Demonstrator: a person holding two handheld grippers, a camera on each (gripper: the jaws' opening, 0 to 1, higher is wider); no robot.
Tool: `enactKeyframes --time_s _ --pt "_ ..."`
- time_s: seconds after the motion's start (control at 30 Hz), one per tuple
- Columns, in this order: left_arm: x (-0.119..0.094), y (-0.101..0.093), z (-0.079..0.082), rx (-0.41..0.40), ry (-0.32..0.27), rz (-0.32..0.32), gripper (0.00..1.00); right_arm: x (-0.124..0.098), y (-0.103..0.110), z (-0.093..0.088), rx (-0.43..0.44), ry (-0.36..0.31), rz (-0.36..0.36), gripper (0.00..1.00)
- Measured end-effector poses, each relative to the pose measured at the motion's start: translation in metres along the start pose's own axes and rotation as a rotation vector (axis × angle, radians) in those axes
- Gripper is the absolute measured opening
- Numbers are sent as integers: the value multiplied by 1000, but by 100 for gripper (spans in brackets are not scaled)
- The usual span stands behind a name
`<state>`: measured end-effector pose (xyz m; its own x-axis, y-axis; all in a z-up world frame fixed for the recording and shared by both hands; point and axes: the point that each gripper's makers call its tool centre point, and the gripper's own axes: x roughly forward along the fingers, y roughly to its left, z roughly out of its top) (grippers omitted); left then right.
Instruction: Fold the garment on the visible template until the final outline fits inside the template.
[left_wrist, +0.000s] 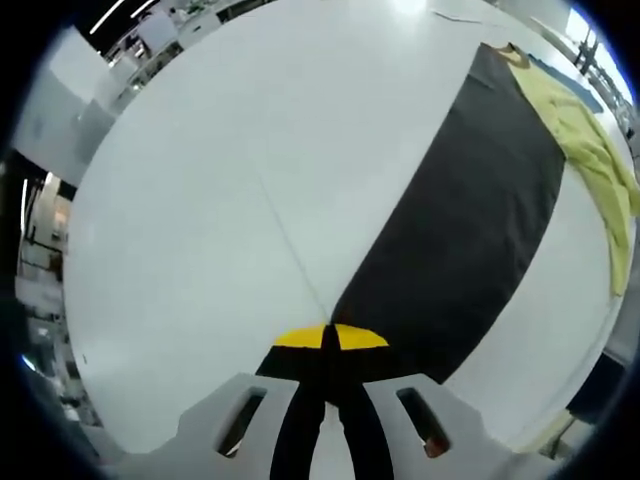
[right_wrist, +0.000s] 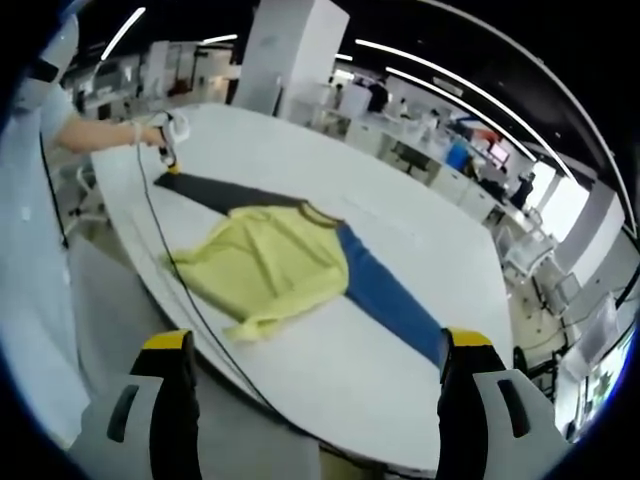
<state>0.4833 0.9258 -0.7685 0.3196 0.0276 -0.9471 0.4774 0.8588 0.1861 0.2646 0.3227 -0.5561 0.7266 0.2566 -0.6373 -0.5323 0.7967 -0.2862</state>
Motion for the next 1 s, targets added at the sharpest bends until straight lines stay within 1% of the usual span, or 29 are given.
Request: enactKeyframes --time_s 0.37,0.43,0.53,0.6,0.7,0.8,0.87,0.97,1.0 --pt "-2 0 -1 6 -20 19 1 1 0 -2 10 -12 4 100" --pt "-2 -2 0 2 -28 9 1 1 -1 -2 11 -14 3 100" --pt "-3 -3 1 -22 -55 4 4 3 -1 -1 8 -18 7 100" --pt "-4 -2 1 -24 -63 11 6 4 0 0 6 -21 12 100" --pt "-5 0 0 -10 -57 21 7 5 0 1 4 -26 17 100" --pt "-9 0 4 -12 -86 31 11 5 -2 2 1 -28 15 100" --pt "-12 1 6 -10 -101 37 11 5 -2 2 1 -30 15 100" --pt "-15 1 9 -11 -117 40 13 6 -2 2 -1 -33 21 100" --pt "-17 1 11 -15 -131 39 14 6 -1 2 -2 -34 23 100"
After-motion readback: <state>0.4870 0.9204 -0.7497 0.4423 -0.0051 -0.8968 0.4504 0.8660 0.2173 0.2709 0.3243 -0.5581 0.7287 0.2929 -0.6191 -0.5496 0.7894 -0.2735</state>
